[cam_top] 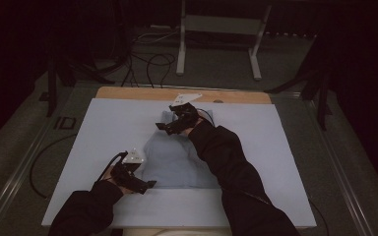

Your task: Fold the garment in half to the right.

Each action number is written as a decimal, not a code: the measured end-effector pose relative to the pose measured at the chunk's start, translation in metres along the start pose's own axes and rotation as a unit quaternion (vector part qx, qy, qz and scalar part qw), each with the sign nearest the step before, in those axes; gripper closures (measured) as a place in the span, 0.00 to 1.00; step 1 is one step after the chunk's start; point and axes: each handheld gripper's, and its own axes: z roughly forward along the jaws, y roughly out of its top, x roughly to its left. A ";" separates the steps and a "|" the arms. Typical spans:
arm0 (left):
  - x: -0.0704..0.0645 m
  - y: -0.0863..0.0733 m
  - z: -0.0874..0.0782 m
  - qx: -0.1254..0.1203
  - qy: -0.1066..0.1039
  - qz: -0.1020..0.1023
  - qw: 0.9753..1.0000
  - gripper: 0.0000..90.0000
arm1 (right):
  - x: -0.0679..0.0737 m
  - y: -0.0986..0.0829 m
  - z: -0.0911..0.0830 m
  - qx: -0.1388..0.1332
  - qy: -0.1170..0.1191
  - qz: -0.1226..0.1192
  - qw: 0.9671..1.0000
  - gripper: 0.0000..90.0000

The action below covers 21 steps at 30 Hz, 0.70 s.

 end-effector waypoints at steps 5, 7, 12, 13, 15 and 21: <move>0.001 -0.002 0.004 0.009 -0.008 -0.010 1.000 0.25 | -0.006 -0.003 0.010 0.007 0.003 0.011 1.000 0.10; -0.001 -0.003 0.006 0.018 -0.004 -0.007 1.000 0.33 | -0.010 -0.004 0.014 0.013 0.000 0.009 1.000 0.10; -0.005 -0.002 0.006 0.022 -0.002 -0.008 1.000 0.51 | -0.020 -0.004 0.020 0.025 -0.012 0.014 1.000 0.10; -0.006 -0.001 0.006 0.022 -0.004 -0.010 1.000 0.54 | -0.022 -0.004 0.021 0.023 -0.015 0.014 1.000 0.10; -0.007 -0.001 0.006 0.024 -0.005 -0.013 1.000 0.61 | -0.027 -0.004 0.024 0.029 -0.022 0.015 0.999 0.10; -0.008 -0.002 0.005 0.020 -0.012 -0.043 0.999 0.74 | -0.040 -0.004 0.036 0.034 -0.042 0.031 0.998 0.16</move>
